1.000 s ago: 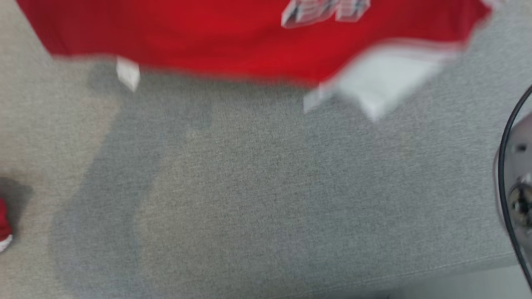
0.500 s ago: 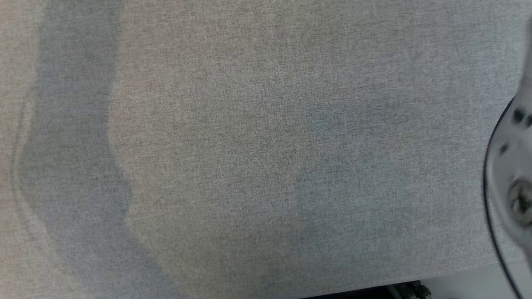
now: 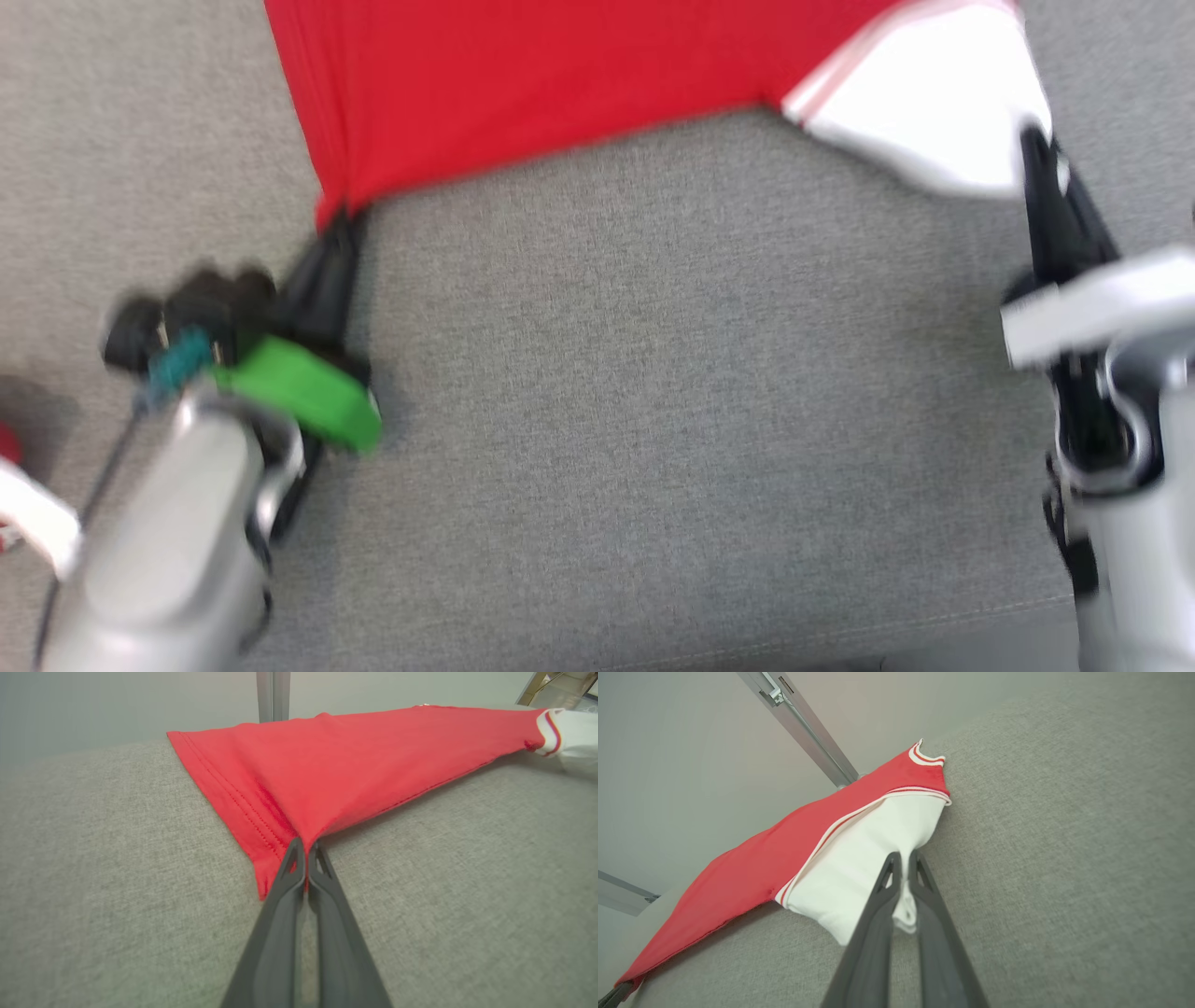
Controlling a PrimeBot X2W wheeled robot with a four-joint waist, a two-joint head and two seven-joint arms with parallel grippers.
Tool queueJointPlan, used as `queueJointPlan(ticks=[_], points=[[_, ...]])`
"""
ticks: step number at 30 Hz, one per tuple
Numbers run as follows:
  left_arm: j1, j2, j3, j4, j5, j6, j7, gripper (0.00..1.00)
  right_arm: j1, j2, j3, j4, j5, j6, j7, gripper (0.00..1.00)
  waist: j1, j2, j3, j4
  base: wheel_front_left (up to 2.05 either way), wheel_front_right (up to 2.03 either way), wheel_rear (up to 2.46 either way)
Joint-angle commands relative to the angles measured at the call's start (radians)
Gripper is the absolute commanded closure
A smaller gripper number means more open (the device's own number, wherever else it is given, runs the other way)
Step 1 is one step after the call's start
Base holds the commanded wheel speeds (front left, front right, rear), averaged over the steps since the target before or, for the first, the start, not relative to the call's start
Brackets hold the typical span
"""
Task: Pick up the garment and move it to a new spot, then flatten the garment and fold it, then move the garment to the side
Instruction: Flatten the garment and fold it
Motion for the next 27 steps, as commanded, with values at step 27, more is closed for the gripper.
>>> queueJointPlan(ticks=[27], points=[[0.591, 0.1, -0.001, -0.619, -0.128, 0.212, 0.332, 1.0, 0.546, 0.048, -0.113, -0.385, 0.007, 0.0, 0.196, 1.0, 0.0001, -0.0001, -0.229, 0.041, 0.0, 0.0, 0.0]])
